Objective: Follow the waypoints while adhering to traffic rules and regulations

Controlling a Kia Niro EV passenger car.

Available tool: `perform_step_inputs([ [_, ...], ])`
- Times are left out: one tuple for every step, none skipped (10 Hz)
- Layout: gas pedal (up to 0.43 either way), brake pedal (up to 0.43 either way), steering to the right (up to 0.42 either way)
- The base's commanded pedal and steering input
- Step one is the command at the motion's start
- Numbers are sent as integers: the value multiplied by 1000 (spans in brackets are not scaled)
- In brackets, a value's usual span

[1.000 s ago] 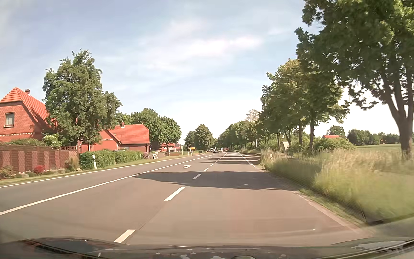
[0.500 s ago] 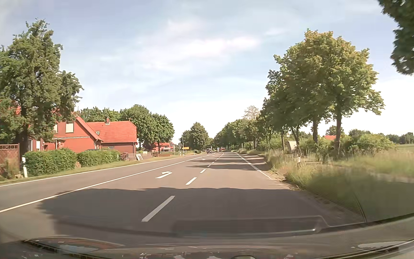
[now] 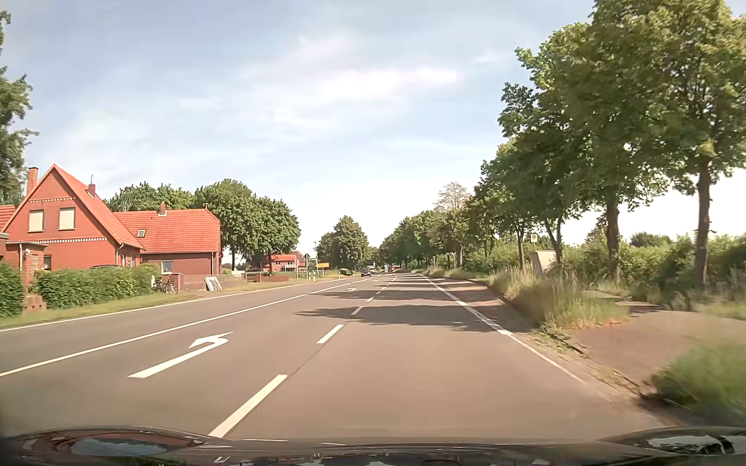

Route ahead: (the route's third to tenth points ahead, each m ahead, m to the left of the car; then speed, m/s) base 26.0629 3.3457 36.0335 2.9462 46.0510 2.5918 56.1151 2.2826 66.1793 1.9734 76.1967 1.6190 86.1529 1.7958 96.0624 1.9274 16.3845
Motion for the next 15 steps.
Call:
perform_step_inputs([
  [118,0,4],
  [118,0,4],
  [118,0,3],
  [130,0,2],
  [130,0,2],
  [138,0,2],
  [138,0,2],
  [138,0,2],
  [138,0,2],
  [138,0,2],
  [138,0,2],
  [138,0,2],
  [138,0,2],
  [138,0,2],
  [138,0,1],
])
